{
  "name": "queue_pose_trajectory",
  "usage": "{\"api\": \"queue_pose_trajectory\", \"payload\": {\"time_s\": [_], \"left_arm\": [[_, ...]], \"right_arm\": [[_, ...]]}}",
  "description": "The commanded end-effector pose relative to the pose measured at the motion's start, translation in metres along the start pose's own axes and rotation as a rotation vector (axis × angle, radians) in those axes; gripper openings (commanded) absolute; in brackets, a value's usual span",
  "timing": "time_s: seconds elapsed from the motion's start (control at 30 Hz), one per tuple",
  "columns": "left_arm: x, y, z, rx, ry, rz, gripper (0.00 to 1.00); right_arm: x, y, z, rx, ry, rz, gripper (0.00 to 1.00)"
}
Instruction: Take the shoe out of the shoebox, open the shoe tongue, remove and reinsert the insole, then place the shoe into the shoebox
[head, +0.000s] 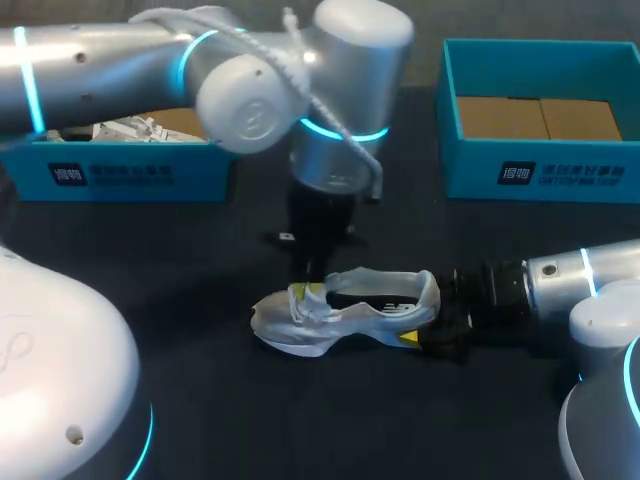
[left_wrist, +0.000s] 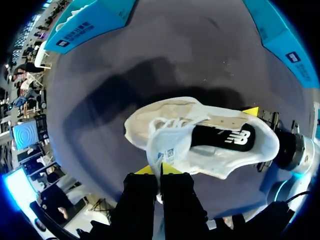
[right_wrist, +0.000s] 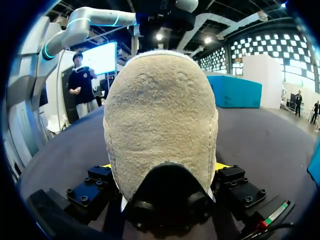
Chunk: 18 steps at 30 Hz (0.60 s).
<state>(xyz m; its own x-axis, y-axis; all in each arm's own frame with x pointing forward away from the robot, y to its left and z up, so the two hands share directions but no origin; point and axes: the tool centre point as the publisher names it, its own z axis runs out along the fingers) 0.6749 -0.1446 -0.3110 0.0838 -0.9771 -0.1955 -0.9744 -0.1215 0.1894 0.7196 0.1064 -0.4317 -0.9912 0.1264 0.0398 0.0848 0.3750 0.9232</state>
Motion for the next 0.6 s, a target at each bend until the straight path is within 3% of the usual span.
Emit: {"api": "queue_pose_trajectory", "payload": {"time_s": [0.03, 0.37, 0.6], "left_arm": [[-0.025, -0.007, 0.010, -0.028, 0.422, 0.019, 0.00], [-0.035, -0.033, 0.038, -0.086, 0.511, 0.076, 0.00], [-0.029, -0.036, 0.051, -0.094, 0.505, 0.101, 0.00]], "right_arm": [[0.001, 0.000, 0.002, 0.004, -0.001, 0.001, 0.00], [0.001, 0.000, 0.002, 0.004, -0.001, 0.001, 0.00], [0.001, 0.000, 0.002, 0.004, -0.001, 0.001, 0.00]]}}
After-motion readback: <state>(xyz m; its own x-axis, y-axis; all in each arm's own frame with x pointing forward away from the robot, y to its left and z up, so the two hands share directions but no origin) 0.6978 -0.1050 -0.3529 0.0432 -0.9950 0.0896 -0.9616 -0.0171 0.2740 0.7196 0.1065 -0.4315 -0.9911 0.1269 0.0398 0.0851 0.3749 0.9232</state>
